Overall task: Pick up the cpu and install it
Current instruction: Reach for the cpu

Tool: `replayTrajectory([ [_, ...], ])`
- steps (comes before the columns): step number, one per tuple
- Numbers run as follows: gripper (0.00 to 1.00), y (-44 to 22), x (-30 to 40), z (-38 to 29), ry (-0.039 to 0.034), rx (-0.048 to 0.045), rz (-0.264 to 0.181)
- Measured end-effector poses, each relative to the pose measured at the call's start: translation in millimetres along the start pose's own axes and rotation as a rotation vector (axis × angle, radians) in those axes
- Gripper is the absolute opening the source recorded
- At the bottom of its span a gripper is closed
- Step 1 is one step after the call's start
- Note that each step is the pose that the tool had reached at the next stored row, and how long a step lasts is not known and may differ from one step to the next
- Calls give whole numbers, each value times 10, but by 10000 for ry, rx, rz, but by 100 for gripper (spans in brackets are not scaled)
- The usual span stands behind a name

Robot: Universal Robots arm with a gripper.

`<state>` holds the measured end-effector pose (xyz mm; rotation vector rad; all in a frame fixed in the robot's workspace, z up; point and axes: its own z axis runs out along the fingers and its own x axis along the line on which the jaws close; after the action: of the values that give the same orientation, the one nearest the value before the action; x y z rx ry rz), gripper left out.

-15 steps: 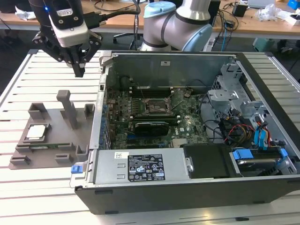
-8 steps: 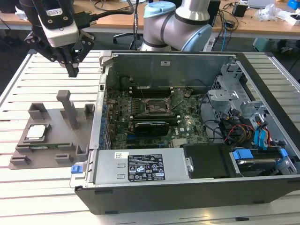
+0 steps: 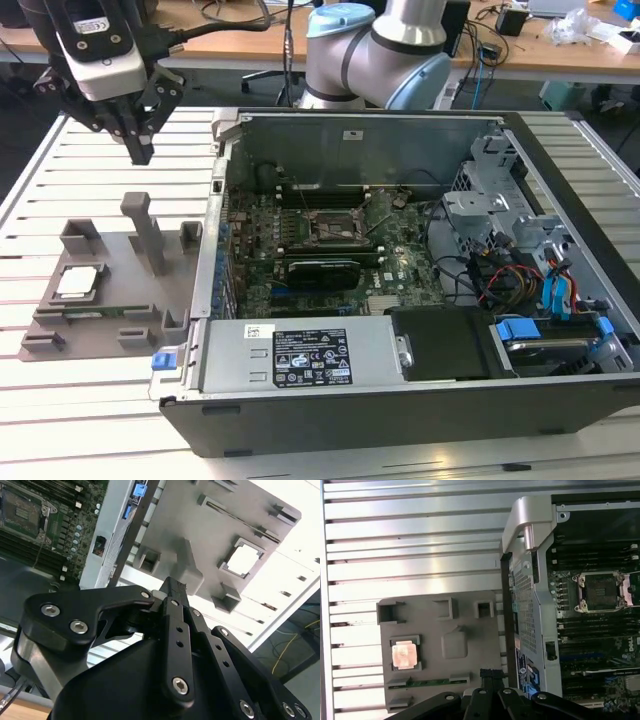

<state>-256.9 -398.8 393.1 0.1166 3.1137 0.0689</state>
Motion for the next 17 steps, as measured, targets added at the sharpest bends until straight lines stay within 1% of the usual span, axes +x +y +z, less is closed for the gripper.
replayTrajectory([
  [5, 11, -7, 93, -2, -1, 0, -1],
  [6, 11, -10, 131, -3, -1, 0, 0],
  [9, 11, -16, 208, -5, -1, 0, 0],
  [13, 11, -21, 275, -7, 0, 0, -1],
  [15, 11, -25, 327, -7, -1, 0, -1],
  [17, 11, -27, 358, -8, 0, 0, -1],
])
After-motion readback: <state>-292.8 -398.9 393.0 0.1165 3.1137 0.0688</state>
